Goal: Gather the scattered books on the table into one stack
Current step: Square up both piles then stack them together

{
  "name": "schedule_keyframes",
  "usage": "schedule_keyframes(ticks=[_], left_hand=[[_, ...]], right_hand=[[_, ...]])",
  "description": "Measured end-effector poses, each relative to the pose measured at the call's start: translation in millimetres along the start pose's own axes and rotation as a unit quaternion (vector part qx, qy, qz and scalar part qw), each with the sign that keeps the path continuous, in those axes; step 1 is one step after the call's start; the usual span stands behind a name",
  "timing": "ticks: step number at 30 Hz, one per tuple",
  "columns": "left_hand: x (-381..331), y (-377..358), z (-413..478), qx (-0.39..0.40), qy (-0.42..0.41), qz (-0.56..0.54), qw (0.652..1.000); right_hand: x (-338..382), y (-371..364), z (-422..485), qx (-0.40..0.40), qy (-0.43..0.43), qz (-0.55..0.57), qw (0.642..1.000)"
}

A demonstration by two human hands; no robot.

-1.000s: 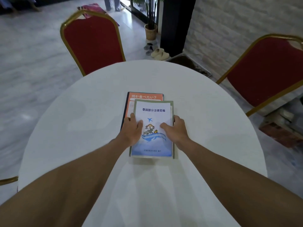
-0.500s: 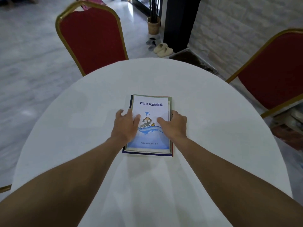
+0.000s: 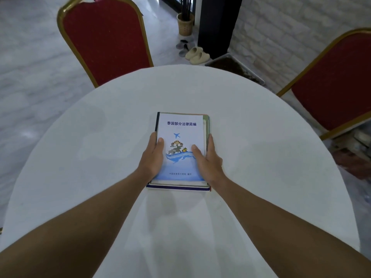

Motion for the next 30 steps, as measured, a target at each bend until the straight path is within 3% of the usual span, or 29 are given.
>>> schedule_keyframes(ticks=[5, 18, 23, 30], left_hand=[[3, -11, -9, -0.003, 0.010, -0.013, 1.000], [4, -16, -11, -0.002, -0.038, 0.022, 0.999], [-8, -9, -13, 0.008, -0.065, 0.036, 0.997], [-46, 7, -19, 0.068, -0.052, 0.222, 0.971]], right_hand=[[-11, 8, 7, 0.024, -0.042, -0.005, 0.999], [-18, 10, 7, 0.000, -0.010, -0.020, 1.000], [-15, 14, 7, 0.030, -0.032, -0.040, 0.998], [7, 32, -6, 0.066, 0.006, -0.063, 0.996]])
Point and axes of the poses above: each hand's wrist, its own z-axis towards the middle knuckle, its own y-axis out of the back of the hand, x = y × z, the point moved 3 cm from there along z, towards the middle knuckle, and after that the axes turned 9 degrees about -x, right-handed, at the moved point
